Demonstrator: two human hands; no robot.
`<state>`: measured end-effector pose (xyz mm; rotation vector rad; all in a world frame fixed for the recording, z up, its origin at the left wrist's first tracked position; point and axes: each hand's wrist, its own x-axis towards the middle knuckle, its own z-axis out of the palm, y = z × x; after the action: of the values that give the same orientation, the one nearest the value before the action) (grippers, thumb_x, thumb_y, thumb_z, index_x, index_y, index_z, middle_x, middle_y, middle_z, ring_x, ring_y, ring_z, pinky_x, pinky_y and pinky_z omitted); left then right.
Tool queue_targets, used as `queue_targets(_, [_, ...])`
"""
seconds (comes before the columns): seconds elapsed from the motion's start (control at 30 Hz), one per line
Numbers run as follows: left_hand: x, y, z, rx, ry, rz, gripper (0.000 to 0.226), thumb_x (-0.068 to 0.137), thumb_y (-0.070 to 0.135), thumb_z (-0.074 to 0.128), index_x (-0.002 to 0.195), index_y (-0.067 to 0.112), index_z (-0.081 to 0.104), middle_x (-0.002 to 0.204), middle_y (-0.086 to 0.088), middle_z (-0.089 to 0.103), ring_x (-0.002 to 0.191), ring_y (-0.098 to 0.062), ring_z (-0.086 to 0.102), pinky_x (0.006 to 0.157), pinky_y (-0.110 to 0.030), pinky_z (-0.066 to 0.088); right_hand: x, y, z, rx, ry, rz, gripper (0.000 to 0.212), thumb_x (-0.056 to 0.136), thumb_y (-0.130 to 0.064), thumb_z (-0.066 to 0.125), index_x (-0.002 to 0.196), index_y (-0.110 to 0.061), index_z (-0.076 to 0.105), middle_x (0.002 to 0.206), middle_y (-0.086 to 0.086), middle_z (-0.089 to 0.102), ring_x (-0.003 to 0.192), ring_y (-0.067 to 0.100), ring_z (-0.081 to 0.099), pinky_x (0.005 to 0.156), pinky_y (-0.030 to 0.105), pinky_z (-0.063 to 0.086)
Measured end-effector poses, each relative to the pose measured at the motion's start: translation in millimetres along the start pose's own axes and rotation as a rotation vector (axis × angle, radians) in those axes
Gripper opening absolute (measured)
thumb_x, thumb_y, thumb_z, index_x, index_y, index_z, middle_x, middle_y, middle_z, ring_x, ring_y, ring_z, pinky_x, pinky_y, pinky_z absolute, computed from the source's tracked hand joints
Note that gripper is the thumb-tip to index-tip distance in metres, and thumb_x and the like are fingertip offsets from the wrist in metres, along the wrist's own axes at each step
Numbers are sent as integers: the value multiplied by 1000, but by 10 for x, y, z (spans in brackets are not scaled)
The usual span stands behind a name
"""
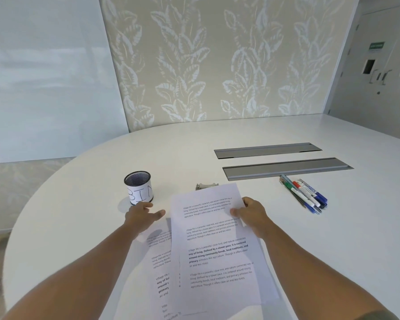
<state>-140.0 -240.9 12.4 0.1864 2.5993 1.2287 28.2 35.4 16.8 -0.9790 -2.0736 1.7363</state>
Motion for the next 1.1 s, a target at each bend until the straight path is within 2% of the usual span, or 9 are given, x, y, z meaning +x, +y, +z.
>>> queue_targets(0.1, [-59, -76, -99, 206, 4, -72, 86, 68, 54, 84, 138, 19, 49, 142, -11, 37, 139, -29, 29, 111, -43, 36, 15, 9, 36, -18, 13, -20, 18, 80, 0, 70, 97, -2, 65, 98, 11, 73, 78, 25, 65, 76, 38, 56])
queue_targets(0.23, [-155, -183, -178, 381, -109, -150, 102, 61, 56, 87, 145, 20, 41, 143, -10, 27, 139, -29, 24, 112, -40, 34, 28, 22, 80, -37, 7, -30, 15, 80, -2, 71, 95, -5, 66, 97, 9, 73, 78, 23, 66, 72, 34, 55])
queue_targets(0.43, [-261, -242, -137, 460, -129, -121, 84, 63, 47, 88, 135, 28, 50, 133, -7, 31, 131, -27, 29, 96, -36, 45, 7, 42, 108, 6, -24, -50, 22, 81, 0, 71, 102, -5, 65, 103, 11, 72, 95, 31, 69, 86, 43, 57])
queue_targets(0.53, [-256, -269, -123, 360, -129, -116, 71, 67, 36, 88, 127, 19, 55, 132, -9, 43, 127, -29, 38, 91, -36, 45, -17, 37, 109, 52, -14, -51, 34, 81, -1, 72, 111, -10, 59, 106, 8, 69, 97, 28, 68, 80, 37, 56])
queue_targets(0.67, [-221, -333, -87, -38, -89, -18, 25, 80, 13, 79, 99, 3, 66, 93, -10, 70, 86, -29, 64, 68, -30, 48, -41, 39, 78, 68, -36, -58, 39, 82, -4, 72, 116, -16, 57, 108, 4, 69, 96, 23, 68, 78, 33, 54])
queue_targets(0.77, [-215, -275, -79, -331, -83, 2, 18, 93, 11, 67, 108, 1, 70, 103, -13, 74, 92, -29, 69, 82, -39, 56, -45, 48, 58, 61, -83, -64, 25, 84, -4, 69, 107, -15, 67, 107, 5, 73, 99, 26, 69, 90, 45, 56])
queue_targets(0.83, [-224, -193, -86, -474, -123, 0, 20, 97, 15, 61, 114, 6, 69, 109, -7, 74, 94, -21, 70, 77, -32, 57, -52, 39, 59, 87, -91, -70, 22, 85, -5, 69, 103, -17, 69, 105, 4, 74, 101, 28, 69, 94, 50, 54])
queue_targets(0.93, [-251, -41, -107, -611, -186, 11, 21, 101, 21, 54, 117, 15, 67, 112, -2, 74, 98, -19, 70, 73, -30, 56, -63, 27, 73, 162, -96, -86, 19, 85, -6, 71, 100, -16, 70, 104, 4, 75, 100, 26, 70, 94, 46, 55])
queue_targets(1.1, [-275, 157, -131, -681, -283, 79, 27, 104, 30, 46, 121, 22, 66, 117, 5, 73, 107, -16, 66, 93, -41, 53, -112, -15, 122, 247, -114, -107, 18, 84, -10, 74, 101, -14, 68, 101, 4, 76, 97, 26, 72, 90, 45, 57])
